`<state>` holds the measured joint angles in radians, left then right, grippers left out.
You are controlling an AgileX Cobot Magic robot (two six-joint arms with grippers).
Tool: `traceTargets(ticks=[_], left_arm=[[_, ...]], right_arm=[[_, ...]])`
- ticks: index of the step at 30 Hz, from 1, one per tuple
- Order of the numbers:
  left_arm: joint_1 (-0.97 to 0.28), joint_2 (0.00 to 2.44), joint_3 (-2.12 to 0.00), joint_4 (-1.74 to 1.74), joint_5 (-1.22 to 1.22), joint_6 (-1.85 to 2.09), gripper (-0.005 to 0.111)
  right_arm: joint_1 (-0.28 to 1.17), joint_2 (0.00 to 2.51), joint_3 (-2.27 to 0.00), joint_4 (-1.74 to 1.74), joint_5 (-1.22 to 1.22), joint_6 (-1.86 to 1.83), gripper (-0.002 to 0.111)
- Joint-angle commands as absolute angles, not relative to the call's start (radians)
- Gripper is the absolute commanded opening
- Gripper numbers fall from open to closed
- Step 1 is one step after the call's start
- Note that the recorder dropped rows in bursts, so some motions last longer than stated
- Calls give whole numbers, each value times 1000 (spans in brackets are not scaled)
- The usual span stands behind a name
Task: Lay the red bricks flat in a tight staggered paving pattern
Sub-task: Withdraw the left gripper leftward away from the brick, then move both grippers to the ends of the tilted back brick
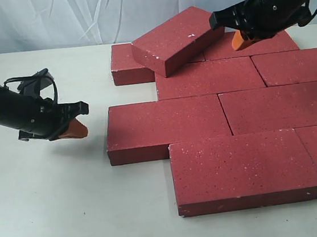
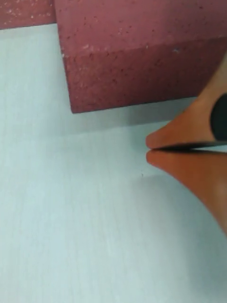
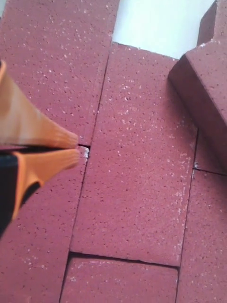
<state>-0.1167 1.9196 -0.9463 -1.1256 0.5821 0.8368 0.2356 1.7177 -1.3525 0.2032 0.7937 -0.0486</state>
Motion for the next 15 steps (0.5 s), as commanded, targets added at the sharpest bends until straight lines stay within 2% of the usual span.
traceTargets(ticks=[1, 9, 15], left_arm=[[-101, 1919, -949, -1109, 577, 813, 0], [-101, 1900, -1031, -865, 591, 605, 0], [-101, 1822, -1037, -830, 561, 580, 0]], right_arm=[[215, 1769, -1374, 188, 748, -52, -1], [130, 1894, -1503, 193, 765, -52, -1], [61, 2028, -1653, 221, 767, -56, -1]])
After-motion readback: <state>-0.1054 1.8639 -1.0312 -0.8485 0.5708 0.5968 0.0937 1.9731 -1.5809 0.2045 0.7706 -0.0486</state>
